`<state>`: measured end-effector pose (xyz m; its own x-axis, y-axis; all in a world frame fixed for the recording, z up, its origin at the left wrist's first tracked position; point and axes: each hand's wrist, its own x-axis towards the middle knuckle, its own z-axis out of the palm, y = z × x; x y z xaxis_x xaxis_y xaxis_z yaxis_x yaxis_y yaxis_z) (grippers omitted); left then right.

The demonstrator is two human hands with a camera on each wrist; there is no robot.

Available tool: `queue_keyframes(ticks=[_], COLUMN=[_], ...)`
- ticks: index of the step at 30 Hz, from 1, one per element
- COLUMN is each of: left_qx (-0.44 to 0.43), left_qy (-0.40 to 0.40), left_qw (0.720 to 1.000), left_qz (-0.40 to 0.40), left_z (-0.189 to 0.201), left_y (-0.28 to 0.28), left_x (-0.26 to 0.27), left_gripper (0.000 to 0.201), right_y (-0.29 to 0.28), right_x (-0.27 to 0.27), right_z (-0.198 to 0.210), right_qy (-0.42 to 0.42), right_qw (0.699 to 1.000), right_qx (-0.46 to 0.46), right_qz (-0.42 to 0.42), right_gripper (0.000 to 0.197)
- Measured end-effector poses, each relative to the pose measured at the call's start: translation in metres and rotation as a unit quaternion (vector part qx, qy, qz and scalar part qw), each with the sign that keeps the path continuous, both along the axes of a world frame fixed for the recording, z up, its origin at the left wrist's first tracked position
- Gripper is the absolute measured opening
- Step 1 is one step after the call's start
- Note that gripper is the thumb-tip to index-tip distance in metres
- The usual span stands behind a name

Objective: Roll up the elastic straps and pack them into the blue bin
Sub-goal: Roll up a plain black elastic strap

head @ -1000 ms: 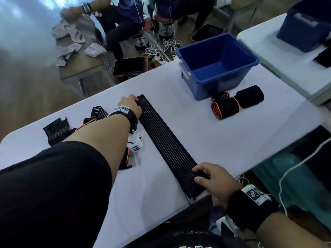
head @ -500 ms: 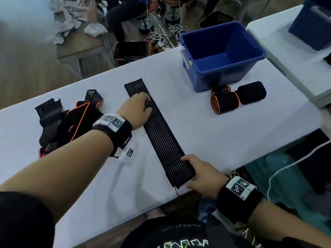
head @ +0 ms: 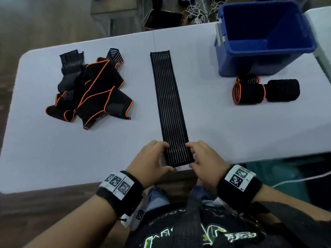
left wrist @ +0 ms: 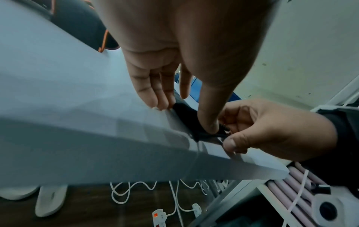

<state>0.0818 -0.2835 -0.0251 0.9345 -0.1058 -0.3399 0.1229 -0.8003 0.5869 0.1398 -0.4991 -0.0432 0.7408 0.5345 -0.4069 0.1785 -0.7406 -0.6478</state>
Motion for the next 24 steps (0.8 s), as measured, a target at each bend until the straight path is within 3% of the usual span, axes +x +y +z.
queue_keyframes(ticks=[7, 13, 21, 24], left_qx=[0.020, 0.040, 0.003, -0.001], left_qy=[-0.072, -0.119, -0.126, -0.135], left_qw=[0.996, 0.991, 0.991, 0.989], left_qz=[0.051, 0.055, 0.047, 0.052], left_z=[-0.018, -0.025, -0.027, -0.031], left_y=[-0.016, -0.014, -0.003, 0.000], left_x=[-0.024, -0.033, -0.023, -0.020], left_gripper=[0.058, 0.051, 0.043, 0.028], right_y=[-0.002, -0.002, 0.000, 0.001], right_x=[0.005, 0.004, 0.015, 0.016], right_z=[0.000, -0.005, -0.003, 0.000], right_qy=[-0.033, -0.090, -0.080, -0.062], right_qw=[0.998, 0.991, 0.994, 0.996], right_qx=[0.013, 0.023, 0.030, 0.022], right_qz=[0.059, 0.098, 0.067, 0.057], right_gripper=[0.063, 0.046, 0.029, 0.027])
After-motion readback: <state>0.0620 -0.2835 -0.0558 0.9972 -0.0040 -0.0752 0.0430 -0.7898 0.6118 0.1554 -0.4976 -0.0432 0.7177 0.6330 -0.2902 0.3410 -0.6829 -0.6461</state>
